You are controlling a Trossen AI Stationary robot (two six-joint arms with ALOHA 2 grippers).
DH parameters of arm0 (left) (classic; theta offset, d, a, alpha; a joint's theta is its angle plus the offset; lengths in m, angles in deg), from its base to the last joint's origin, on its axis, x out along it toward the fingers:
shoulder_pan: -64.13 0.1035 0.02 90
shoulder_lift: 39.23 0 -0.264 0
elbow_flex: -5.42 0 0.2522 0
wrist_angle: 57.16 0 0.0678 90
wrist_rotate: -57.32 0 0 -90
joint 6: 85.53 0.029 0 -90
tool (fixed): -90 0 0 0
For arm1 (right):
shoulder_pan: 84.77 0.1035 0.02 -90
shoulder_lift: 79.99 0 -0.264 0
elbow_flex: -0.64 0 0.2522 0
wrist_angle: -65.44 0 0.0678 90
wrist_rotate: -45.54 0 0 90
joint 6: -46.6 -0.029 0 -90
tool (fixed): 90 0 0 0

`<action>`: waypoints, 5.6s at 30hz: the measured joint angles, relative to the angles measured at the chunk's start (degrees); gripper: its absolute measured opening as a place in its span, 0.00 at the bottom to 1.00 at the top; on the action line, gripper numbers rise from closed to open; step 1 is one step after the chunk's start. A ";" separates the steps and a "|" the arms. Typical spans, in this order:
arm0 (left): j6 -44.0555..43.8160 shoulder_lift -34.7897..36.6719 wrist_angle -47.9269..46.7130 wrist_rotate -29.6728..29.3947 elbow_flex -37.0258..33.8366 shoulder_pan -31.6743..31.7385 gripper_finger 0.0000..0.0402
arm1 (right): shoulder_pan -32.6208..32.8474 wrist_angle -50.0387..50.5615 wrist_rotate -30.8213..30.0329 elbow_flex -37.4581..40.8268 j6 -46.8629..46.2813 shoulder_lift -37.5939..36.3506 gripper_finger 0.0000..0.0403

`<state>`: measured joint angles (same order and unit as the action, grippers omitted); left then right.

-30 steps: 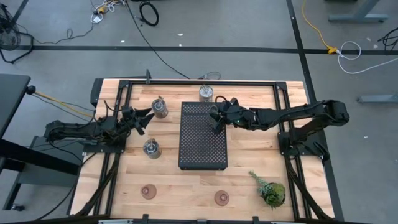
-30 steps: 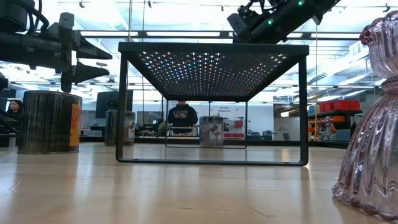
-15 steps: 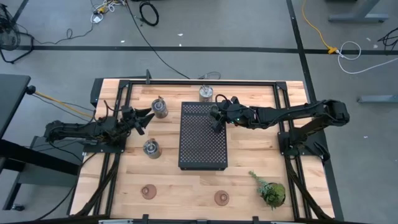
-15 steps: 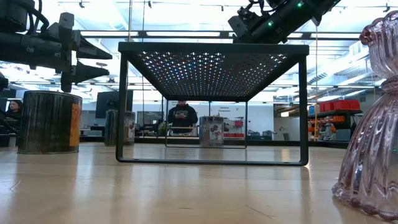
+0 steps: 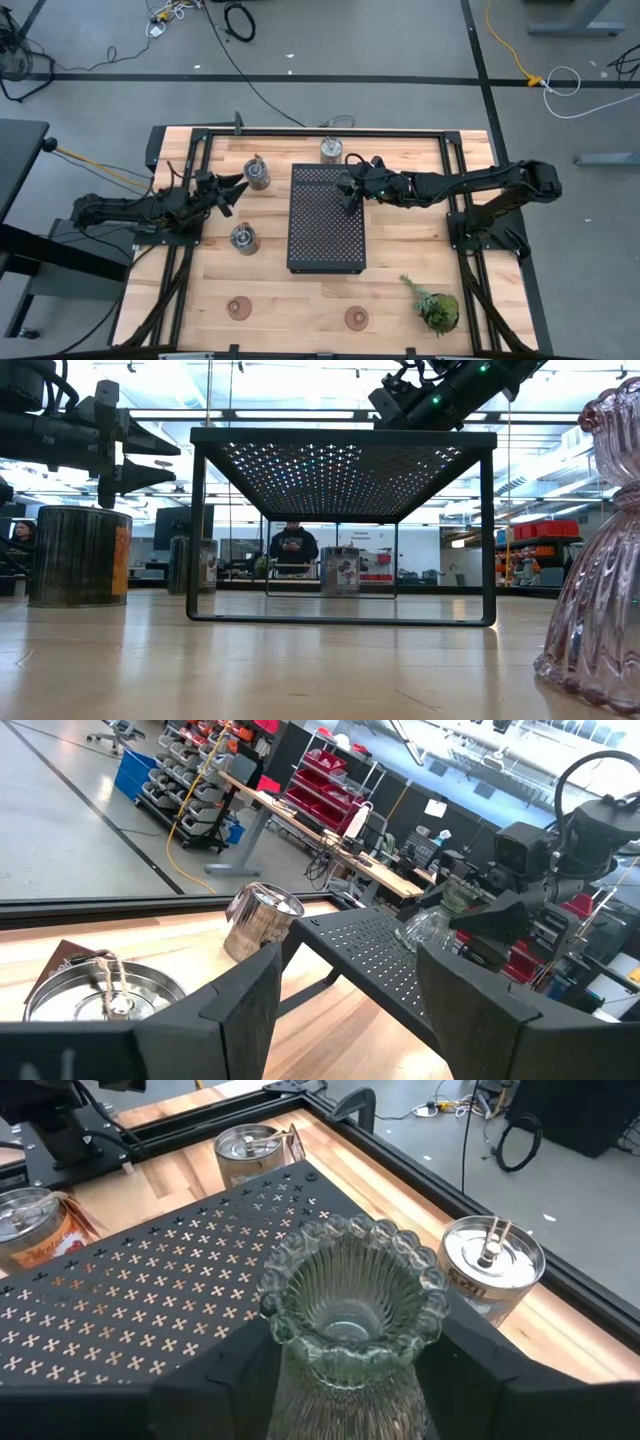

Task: Pick & Place candle stick holders
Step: Put the green glass candle holder on the shelf, then put the left pink glass candle holder on the shelf aligned with the green glass candle holder

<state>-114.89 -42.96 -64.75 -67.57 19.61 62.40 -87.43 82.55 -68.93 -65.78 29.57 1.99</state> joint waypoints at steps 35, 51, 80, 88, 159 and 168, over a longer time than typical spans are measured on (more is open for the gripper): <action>-4.29 0.00 0.03 0.00 0.00 -0.01 0.59 | 4.92 37.67 10.21 -4.09 -11.73 -18.00 0.75; -27.30 0.01 5.90 9.60 0.19 0.01 0.59 | 6.25 44.77 15.85 -4.15 -22.06 -19.42 0.75; -57.59 -70.38 -59.70 32.02 62.35 -35.84 0.59 | 6.45 61.75 7.64 -4.15 -12.89 -20.74 0.75; -74.70 -82.77 -58.42 36.24 68.94 -45.20 0.59 | 6.47 60.34 5.95 -4.15 -9.85 -20.92 0.75; -73.03 -95.91 -64.09 40.82 72.69 -41.62 0.45 | 6.54 56.26 5.88 -4.11 -7.24 -20.87 0.75; -71.32 -96.06 -74.41 41.71 82.95 -41.50 0.45 | 6.52 56.17 5.84 -4.11 -6.40 -20.87 0.75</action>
<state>-186.21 -139.02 -139.16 -25.86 102.56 20.91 -80.91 138.71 -63.10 -69.89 23.16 -18.89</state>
